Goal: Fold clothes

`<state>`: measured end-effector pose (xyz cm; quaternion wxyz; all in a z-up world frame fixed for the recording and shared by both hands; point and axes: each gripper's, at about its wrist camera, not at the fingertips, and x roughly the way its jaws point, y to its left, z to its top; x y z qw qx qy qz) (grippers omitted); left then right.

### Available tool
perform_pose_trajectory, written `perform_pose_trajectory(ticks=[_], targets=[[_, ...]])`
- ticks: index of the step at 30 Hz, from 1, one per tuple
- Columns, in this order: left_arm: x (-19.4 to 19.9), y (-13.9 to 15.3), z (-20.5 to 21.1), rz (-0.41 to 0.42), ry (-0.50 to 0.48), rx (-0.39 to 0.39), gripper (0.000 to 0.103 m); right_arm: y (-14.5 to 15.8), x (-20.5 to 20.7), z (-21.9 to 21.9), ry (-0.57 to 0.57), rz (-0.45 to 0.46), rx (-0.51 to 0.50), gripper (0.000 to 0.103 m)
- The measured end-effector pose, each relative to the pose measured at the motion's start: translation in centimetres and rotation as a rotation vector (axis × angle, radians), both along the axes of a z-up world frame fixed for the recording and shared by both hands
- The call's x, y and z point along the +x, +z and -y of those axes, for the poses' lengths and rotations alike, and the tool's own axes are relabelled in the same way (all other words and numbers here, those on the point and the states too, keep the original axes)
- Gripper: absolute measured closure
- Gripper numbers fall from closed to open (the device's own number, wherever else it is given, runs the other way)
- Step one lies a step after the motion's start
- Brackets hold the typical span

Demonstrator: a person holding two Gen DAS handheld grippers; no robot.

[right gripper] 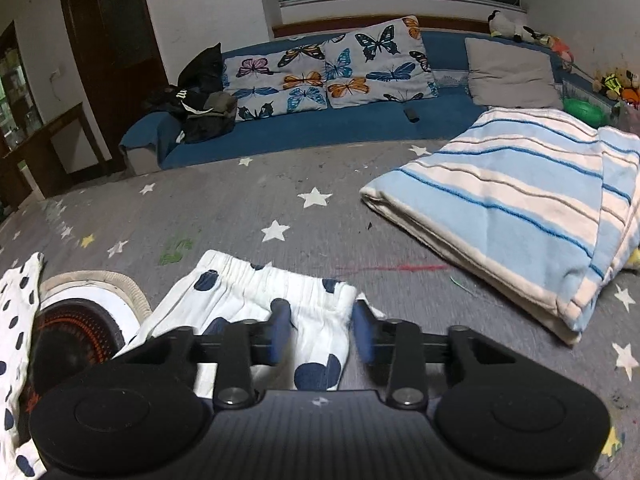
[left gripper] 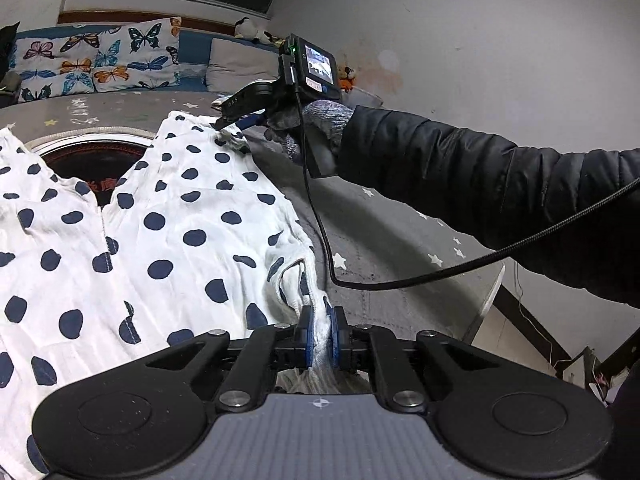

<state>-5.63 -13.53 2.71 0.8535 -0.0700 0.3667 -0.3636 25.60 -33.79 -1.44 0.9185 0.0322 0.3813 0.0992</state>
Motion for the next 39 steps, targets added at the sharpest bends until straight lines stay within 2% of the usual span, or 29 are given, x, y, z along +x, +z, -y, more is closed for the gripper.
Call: perform_pose_trajectory(ticks=[3, 4, 7, 13, 20, 24, 30, 39], targets=[[-0.2, -0.1, -0.3, -0.003, 0.008, -0.006, 0.094, 0.1, 0.2, -0.2, -0.012, -0.002, -0.02, 0.094], [-0.3, -0.1, -0.5, -0.002, 0.011, -0.01, 0.094, 0.4, 0.1, -0.2, -0.019, 0.002, -0.02, 0.095], [-0.8, 0.0, -1.2, 0.006, 0.028, -0.021, 0.094, 1.5, 0.0, -0.3, -0.032, 0.021, -0.009, 0.097], [-2.8, 0.7, -3.8, 0.024, 0.091, -0.061, 0.094, 6.1, -0.5, -2.7, -0.005, 0.08, -0.002, 0.097], [-6.2, 1.5, -7.9, 0.049, 0.201, -0.131, 0.094, 11.0, -0.6, -8.7, 0.047, 0.152, -0.021, 0.097], [-7.9, 1.6, -10.4, 0.049, 0.274, -0.174, 0.094, 12.4, -0.7, -13.8, 0.1, 0.181, -0.036, 0.097], [-9.9, 1.7, -13.3, 0.044, 0.355, -0.208, 0.094, 12.6, -0.5, -21.6, 0.172, 0.188, -0.045, 0.097], [-11.9, 0.5, -17.0, 0.0, 0.461, -0.241, 0.094, 10.1, -0.4, -32.4, 0.276, 0.165, -0.103, 0.097]])
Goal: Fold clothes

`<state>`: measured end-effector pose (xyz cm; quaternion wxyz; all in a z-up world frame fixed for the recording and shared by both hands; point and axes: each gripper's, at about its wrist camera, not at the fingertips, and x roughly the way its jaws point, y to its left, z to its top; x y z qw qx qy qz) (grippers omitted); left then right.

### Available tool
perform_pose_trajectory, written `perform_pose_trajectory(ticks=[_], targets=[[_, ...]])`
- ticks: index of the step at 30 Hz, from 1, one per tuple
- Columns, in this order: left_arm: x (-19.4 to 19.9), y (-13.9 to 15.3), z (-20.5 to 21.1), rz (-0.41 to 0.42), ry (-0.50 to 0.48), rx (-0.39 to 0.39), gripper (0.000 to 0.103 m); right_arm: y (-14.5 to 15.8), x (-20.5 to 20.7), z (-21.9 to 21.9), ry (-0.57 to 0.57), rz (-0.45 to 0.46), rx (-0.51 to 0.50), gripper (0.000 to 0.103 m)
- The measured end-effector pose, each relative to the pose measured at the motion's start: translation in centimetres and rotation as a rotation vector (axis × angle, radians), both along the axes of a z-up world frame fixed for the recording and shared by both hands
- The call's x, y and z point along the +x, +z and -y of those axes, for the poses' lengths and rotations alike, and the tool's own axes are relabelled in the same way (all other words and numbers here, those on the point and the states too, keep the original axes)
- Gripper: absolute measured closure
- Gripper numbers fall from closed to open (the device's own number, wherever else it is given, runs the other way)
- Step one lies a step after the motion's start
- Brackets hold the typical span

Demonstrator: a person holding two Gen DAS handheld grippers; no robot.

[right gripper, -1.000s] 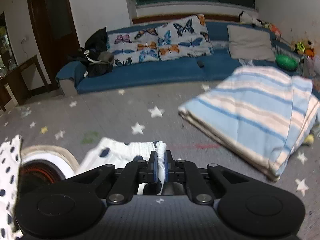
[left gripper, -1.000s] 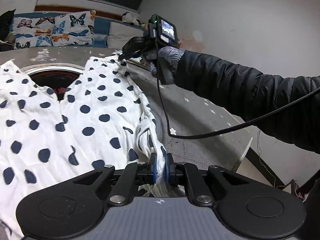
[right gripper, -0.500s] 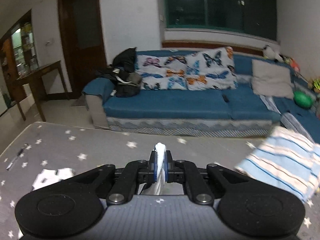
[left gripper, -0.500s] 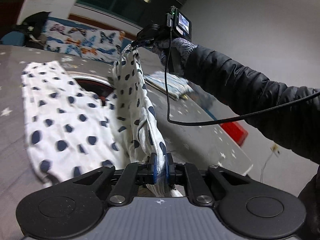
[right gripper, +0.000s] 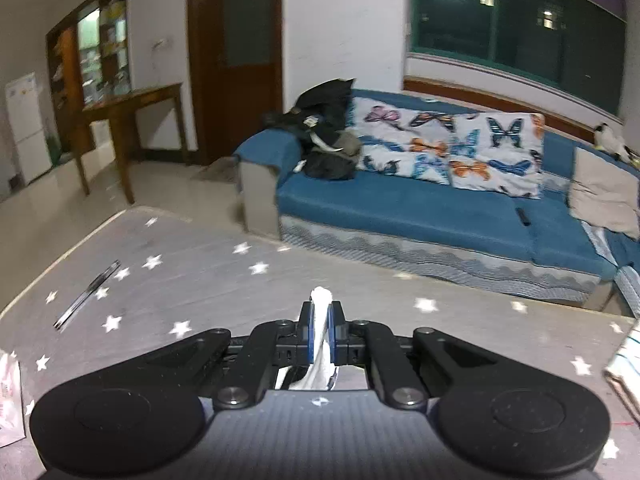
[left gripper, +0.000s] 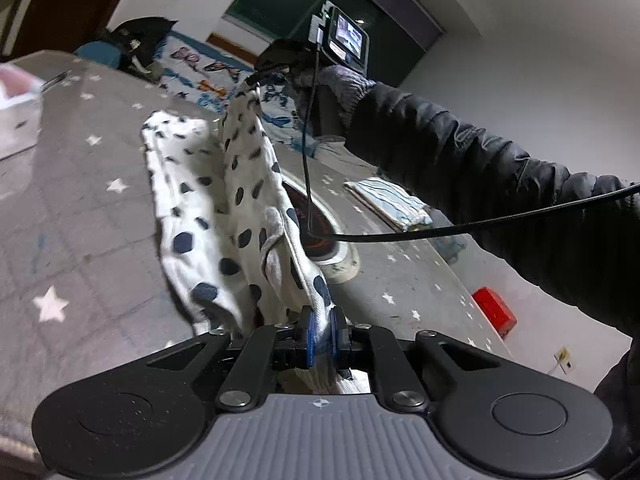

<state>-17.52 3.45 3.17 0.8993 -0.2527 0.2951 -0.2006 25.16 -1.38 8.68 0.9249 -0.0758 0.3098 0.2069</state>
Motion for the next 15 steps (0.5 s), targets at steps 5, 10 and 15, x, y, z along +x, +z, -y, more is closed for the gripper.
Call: perform_pose_trajectory(ticks=[5, 10, 15], targets=[[-0.6, -1.0, -0.6, -0.036, 0.029, -0.021, 0.094, -2.2, -1.3, -5.6, 0.067, -0.014, -0.04, 0.097], [-0.8, -1.7, -0.8, -0.068, 0.049, -0.032, 0.094, -4.0, -2.5, -8.6, 0.147, -0.061, -0.024, 0.094], [-0.8, -2.2, -0.9, -0.083, 0.059, -0.025, 0.093, -4.0, -3.2, -8.5, 0.181, -0.1, 0.021, 0.087]])
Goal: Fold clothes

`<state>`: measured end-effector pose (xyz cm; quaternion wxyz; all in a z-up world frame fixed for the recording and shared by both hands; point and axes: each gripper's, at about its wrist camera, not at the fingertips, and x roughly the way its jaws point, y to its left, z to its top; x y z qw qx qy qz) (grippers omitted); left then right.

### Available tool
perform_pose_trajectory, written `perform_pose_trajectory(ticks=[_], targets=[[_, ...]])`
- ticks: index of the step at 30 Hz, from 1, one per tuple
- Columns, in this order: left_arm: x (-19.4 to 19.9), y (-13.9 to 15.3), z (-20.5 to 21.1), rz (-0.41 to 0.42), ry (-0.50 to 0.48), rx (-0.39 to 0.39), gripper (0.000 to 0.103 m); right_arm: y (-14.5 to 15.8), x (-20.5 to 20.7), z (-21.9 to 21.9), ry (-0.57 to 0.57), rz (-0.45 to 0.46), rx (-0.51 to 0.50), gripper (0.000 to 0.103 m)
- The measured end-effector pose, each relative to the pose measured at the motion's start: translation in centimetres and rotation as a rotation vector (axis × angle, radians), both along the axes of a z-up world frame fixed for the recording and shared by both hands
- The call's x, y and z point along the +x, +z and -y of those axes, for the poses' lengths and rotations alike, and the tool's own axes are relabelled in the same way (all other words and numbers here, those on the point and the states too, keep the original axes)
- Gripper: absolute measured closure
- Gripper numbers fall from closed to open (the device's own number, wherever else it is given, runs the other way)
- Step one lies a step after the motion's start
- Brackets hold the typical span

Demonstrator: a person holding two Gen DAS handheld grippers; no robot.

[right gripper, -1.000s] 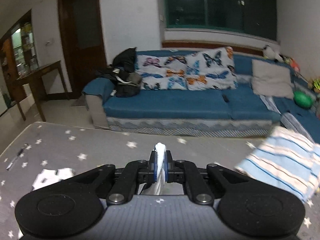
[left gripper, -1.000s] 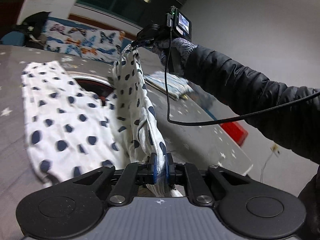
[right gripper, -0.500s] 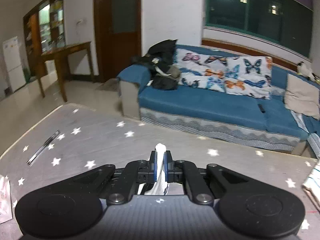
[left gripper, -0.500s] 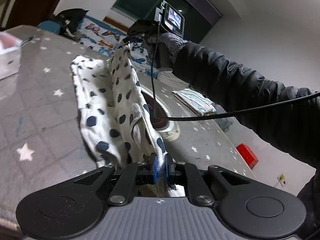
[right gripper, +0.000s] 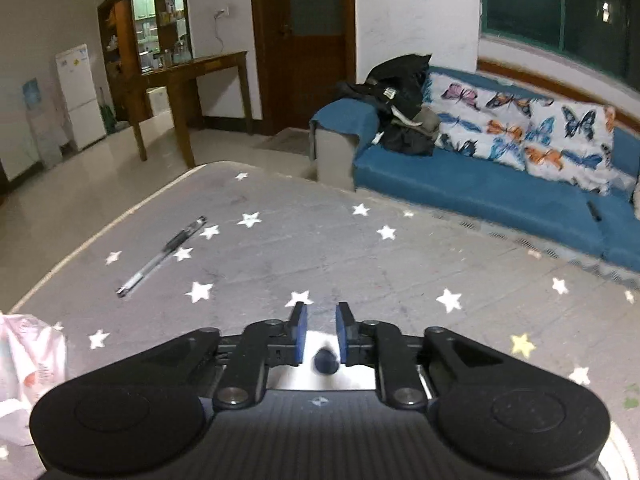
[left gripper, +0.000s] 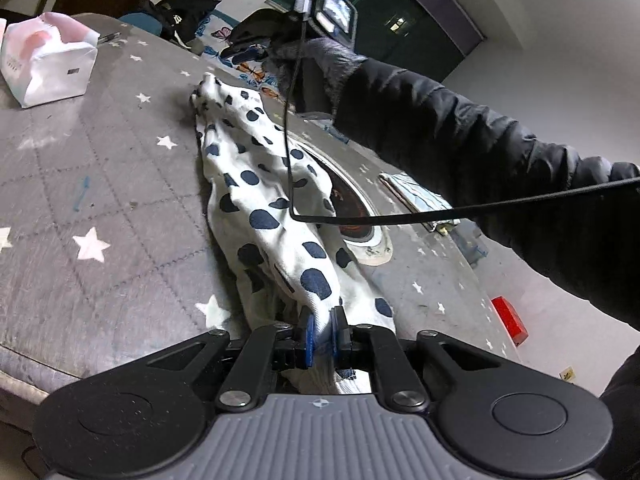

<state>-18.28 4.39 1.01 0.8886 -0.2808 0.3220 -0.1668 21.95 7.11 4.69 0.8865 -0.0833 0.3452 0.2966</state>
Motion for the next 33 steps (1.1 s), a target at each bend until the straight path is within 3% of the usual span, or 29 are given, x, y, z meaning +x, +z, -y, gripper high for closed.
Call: perform_pose_trajectory(ticks=[4, 10, 12, 18, 23, 30, 33], targets=[[0.1, 0.2, 0.1, 0.004, -0.009, 0.018, 0.089, 1.0, -0.4, 1.6, 0.021, 0.017, -0.034, 0.085], [-0.1, 0.3, 0.4, -0.005, -0.018, 0.036, 0.077, 2.7, -0.6, 5.4, 0.031, 0.015, -0.08, 0.073], [-0.2, 0.4, 0.5, -0.006, -0.017, 0.04, 0.068, 3.0, -1.4, 6.8, 0.056, 0.028, -0.11, 0.069], [-0.6, 1.1, 0.7, 0.009, -0.012, 0.072, 0.063, 3.0, -5.7, 10.1, 0.166, 0.057, -0.182, 0.06], [-1.0, 1.8, 0.5, 0.012, 0.02, 0.084, 0.06, 1.6, -9.0, 13.0, 0.209, 0.021, -0.196, 0.058], [-0.1, 1.2, 0.7, -0.059, 0.05, 0.014, 0.059, 0.9, -15.3, 17.6, 0.299, -0.021, -0.191, 0.056], [0.2, 1.1, 1.2, -0.077, 0.041, 0.002, 0.061, 1.4, -18.9, 19.4, 0.351, -0.018, -0.185, 0.05]])
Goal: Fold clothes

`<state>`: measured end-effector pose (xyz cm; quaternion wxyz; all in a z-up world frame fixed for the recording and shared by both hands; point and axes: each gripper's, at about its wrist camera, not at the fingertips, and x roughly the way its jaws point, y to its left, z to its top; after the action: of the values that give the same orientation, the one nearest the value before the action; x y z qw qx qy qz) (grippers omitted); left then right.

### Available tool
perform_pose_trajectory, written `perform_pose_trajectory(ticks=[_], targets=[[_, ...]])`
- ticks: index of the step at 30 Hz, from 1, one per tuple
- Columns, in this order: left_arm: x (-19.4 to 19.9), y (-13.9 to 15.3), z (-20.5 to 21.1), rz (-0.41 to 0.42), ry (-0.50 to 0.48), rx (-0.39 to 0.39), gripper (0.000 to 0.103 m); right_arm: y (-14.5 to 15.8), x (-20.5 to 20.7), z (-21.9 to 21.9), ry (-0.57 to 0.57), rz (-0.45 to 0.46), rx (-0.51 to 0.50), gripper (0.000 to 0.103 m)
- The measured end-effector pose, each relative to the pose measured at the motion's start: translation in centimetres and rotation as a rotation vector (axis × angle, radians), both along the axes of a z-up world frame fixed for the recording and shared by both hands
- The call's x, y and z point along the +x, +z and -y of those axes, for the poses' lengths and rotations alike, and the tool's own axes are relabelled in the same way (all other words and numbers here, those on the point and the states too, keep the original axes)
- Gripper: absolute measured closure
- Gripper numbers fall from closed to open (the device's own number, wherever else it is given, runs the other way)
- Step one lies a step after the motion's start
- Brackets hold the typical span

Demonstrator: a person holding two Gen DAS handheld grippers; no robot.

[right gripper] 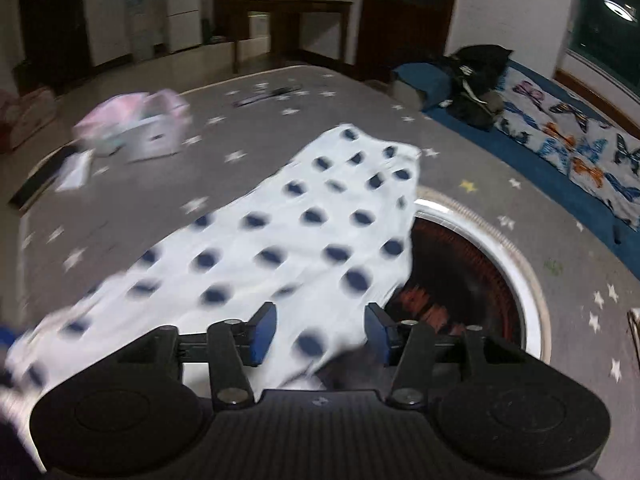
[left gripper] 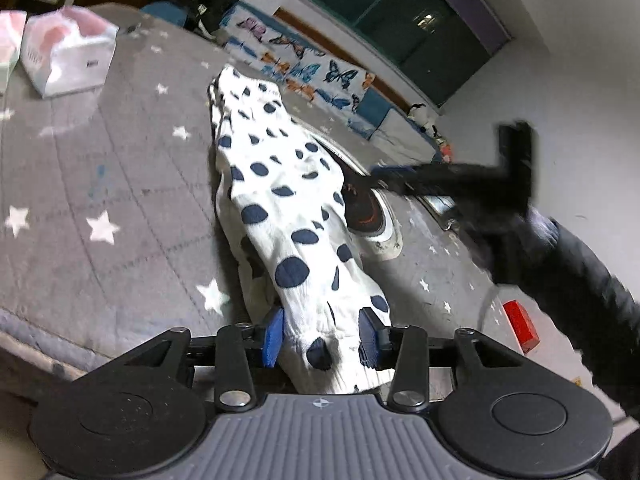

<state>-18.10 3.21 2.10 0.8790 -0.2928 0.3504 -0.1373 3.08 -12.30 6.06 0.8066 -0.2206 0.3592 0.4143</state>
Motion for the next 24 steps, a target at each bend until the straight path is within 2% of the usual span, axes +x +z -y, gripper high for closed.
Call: perform_pose_trajectory(ticks=[1, 3, 6, 11, 14, 15, 20, 24], targets=[[0.1, 0.0, 0.2, -0.006, -0.003, -0.004, 0.062, 0.2, -1.2, 0.6, 0.017, -0.001, 0.002, 0.05], [0.3, 0.1, 0.5, -0.01, -0.012, -0.008, 0.083, 0.5, -3.5, 1.6, 0.048, -0.005, 0.012, 0.049], [0.9, 1.0, 0.8, 0.002, -0.031, -0.022, 0.088, 0.8, -6.7, 3.1, 0.093, -0.004, 0.028, 0.046], [2.4, 2.6, 0.6, 0.064, -0.063, -0.201, 0.089, 1.4, -11.0, 4.4, 0.155, 0.038, 0.048, 0.046], [2.8, 2.0, 0.7, 0.085, -0.065, -0.278, 0.089, 1.8, -12.3, 4.8, 0.161, 0.062, 0.071, 0.046], [2.8, 1.4, 0.7, 0.065, -0.06, -0.279, 0.089, 1.9, -12.5, 4.9, 0.162, 0.067, 0.078, 0.046], [1.7, -2.2, -0.1, -0.082, 0.003, -0.182, 0.089, 1.3, -13.7, 4.4, 0.204, 0.058, 0.08, 0.046], [1.0, -2.6, -0.4, -0.077, 0.002, -0.15, 0.088, 0.2, -14.2, 3.1, 0.251, 0.043, 0.082, 0.05]])
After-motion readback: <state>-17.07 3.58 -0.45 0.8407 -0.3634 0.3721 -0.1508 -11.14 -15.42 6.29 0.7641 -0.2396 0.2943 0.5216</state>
